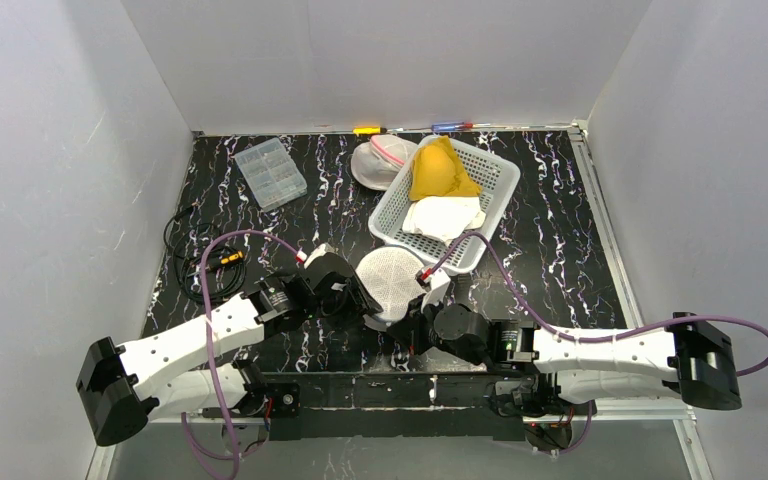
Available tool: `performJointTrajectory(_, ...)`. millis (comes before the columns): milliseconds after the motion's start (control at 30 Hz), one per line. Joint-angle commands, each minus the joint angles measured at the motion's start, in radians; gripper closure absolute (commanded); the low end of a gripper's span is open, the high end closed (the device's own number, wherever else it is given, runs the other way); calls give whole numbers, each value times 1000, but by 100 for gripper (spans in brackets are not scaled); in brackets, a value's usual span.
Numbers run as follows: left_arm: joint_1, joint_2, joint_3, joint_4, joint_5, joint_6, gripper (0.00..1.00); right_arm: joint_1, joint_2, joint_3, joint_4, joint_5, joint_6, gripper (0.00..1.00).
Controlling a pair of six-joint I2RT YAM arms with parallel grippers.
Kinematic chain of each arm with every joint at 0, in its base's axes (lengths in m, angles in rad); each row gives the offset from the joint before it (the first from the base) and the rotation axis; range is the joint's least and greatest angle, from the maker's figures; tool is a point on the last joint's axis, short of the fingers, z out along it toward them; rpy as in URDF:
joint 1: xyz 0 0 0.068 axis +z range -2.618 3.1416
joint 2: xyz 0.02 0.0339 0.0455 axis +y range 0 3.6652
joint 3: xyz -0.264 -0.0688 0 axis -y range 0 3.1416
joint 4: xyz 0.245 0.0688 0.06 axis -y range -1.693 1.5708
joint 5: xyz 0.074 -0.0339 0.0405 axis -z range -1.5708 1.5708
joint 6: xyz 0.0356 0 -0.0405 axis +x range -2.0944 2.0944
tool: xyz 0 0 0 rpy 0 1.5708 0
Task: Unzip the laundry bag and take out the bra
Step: Unzip the laundry bag at the center of the board.
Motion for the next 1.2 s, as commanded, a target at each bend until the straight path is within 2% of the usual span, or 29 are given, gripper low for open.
performJointTrajectory(0, -4, 3, 27, 8, -66, -15, 59, 12, -34, 49, 24, 24, -15, 99)
performJointTrajectory(133, -4, -2, 29, -12, -99, -16, 74, 15, -53, 46, -3, 35, -16, 99)
performJointTrajectory(433, -5, -13, 17, -31, -127, -20, 100, 15, -98, 31, -86, 97, 8, 99)
performJointTrajectory(833, -4, -83, -2, -63, -160, 0, 100, 15, -136, 19, -226, 201, 81, 99)
performJointTrajectory(967, -4, -107, -10, -63, -167, 35, 100, 14, -136, 22, -230, 202, 76, 99)
performJointTrajectory(1167, 0, -113, -16, -19, -162, 152, 100, 15, -129, 1, -146, 149, 35, 99)
